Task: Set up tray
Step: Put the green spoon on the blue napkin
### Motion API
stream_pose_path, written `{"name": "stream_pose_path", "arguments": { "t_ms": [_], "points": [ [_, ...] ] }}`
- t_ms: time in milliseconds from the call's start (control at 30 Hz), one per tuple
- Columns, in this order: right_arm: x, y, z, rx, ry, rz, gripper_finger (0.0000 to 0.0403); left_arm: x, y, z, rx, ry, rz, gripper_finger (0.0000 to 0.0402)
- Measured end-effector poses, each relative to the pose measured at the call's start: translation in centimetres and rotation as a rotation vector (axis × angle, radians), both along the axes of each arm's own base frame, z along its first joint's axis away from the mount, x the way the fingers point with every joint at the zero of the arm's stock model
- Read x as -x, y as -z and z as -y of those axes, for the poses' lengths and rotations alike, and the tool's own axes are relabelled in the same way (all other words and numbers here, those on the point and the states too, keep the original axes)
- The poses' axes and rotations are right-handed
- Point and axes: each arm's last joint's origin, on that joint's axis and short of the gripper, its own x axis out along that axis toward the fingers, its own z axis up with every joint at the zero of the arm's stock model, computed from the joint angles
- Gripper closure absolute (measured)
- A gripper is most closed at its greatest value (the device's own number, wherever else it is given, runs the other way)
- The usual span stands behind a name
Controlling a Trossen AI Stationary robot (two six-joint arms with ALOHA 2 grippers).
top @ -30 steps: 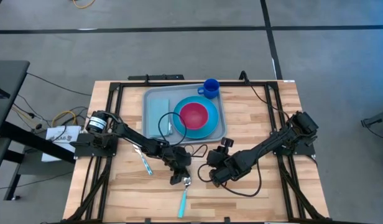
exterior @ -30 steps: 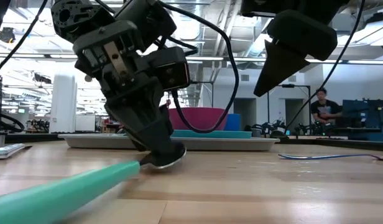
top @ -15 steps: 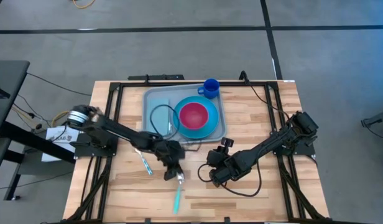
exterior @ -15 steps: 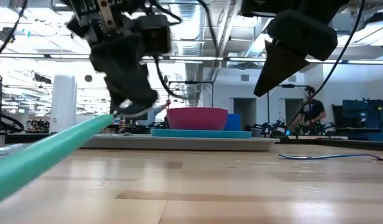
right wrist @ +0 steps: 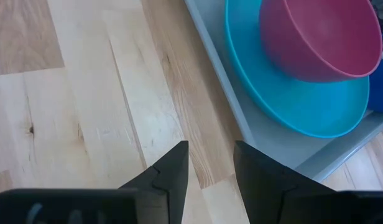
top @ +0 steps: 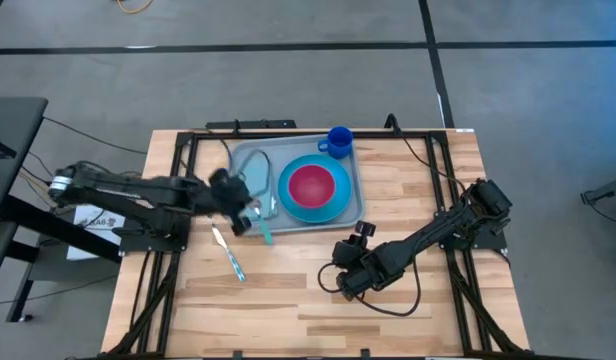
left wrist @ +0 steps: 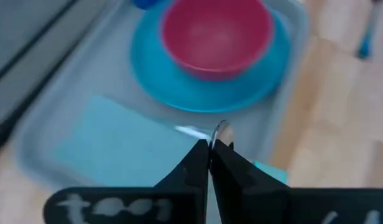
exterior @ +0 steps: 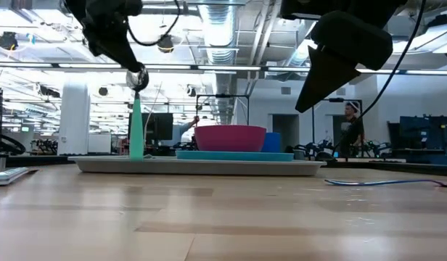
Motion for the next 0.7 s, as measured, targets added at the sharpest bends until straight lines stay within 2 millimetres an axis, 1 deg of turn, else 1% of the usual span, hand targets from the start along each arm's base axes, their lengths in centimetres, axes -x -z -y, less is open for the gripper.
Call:
{"name": "stream_pose_path", "arguments": {
  "t_ms": [133,200,300,533,700],
  "points": [
    [0.0,0.0,0.0,0.0,0.0,0.001,0.0282,1.5,-1.0,-2.2,-0.051,-0.045,0.009,0.0401],
    [0.0,0.0,0.0,0.0,0.0,0.001,0.0282,1.8,-1.2,-3.2,-0.06,-0.044,-0.003,0.0401],
    [0.0,0.0,0.0,-0.001,0.0,0.002,0.0282,1.9,-1.0,-4.4,-0.056,0.009,-0.045,0.0401],
    [0.0,0.0,0.0,0.0,0.0,0.002,0.0282,0.9,0.5,-7.6,-0.043,0.05,-0.148,0.0401],
    [0.0,0.0,0.0,0.007,-0.009,-0.002,0.0282,-0.3,1.9,-10.2,-0.014,0.09,-0.166,0.0401]
  ]
}}
